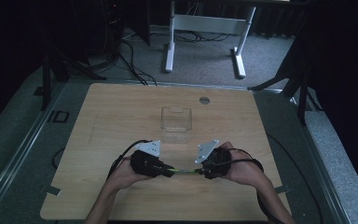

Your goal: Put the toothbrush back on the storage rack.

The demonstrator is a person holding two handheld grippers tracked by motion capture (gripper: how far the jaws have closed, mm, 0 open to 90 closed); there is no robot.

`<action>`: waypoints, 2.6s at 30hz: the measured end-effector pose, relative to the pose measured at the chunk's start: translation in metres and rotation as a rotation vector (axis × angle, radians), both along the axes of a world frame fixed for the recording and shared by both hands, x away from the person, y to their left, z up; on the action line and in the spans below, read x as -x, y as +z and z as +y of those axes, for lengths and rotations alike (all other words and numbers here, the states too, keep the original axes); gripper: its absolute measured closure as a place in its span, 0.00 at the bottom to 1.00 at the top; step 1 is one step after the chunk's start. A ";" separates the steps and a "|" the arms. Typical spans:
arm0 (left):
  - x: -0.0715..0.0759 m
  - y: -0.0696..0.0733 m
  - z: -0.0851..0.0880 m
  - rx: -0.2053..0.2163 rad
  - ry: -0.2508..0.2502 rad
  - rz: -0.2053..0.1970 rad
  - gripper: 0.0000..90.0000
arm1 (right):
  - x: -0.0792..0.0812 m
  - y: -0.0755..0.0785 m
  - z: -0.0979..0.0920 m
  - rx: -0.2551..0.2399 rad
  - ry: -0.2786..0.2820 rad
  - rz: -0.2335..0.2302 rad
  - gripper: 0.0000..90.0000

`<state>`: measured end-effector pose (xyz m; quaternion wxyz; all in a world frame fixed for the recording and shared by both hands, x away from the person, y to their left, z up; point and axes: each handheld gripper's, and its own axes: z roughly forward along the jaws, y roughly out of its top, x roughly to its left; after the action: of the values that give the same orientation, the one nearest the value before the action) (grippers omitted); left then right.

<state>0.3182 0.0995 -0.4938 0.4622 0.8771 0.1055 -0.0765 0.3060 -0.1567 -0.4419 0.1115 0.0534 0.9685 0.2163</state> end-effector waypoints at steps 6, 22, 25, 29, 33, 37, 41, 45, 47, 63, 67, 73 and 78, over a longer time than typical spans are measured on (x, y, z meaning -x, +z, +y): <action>0.000 0.001 0.004 0.001 0.027 -0.012 0.90 | -0.004 0.003 -0.003 -0.049 -0.067 -0.023 0.71; -0.001 0.004 0.013 -0.033 0.170 -0.066 0.90 | -0.016 0.005 -0.016 -0.131 -0.309 -0.031 0.75; -0.001 0.004 0.015 -0.033 0.193 -0.071 0.90 | -0.016 0.004 -0.018 -0.128 -0.326 -0.033 0.75; -0.001 0.004 0.017 -0.030 0.219 -0.079 0.90 | -0.016 0.000 -0.020 -0.127 -0.334 -0.022 0.75; -0.001 0.004 0.020 -0.022 0.242 -0.083 0.90 | -0.014 -0.003 -0.021 -0.136 -0.340 -0.011 0.75; -0.001 0.005 0.021 -0.014 0.260 -0.087 0.90 | -0.013 -0.006 -0.021 -0.143 -0.347 0.002 0.75; 0.000 0.007 0.022 -0.008 0.271 -0.090 0.90 | -0.013 -0.010 -0.021 -0.148 -0.354 0.015 0.75; 0.000 0.008 0.022 -0.002 0.284 -0.091 0.90 | -0.012 -0.014 -0.021 -0.161 -0.362 0.025 0.74; 0.000 0.009 0.022 0.003 0.291 -0.093 0.90 | -0.012 -0.015 -0.021 -0.167 -0.364 0.029 0.74; 0.002 0.014 0.016 0.066 0.310 -0.097 0.90 | -0.010 -0.024 -0.012 -0.303 -0.395 0.046 0.66; 0.002 0.016 0.015 0.092 0.303 -0.096 0.90 | -0.011 -0.023 -0.011 -0.339 -0.397 0.053 0.66; 0.003 0.015 0.012 0.105 0.290 -0.103 0.90 | -0.012 -0.021 -0.009 -0.387 -0.411 0.049 0.65; 0.004 0.015 0.011 0.112 0.279 -0.105 0.90 | -0.013 -0.020 -0.009 -0.411 -0.411 0.049 0.65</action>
<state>0.3144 0.1100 -0.4787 0.5214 0.8297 0.1974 0.0285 0.3187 -0.1660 -0.4620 0.1164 0.2750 0.8756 0.3797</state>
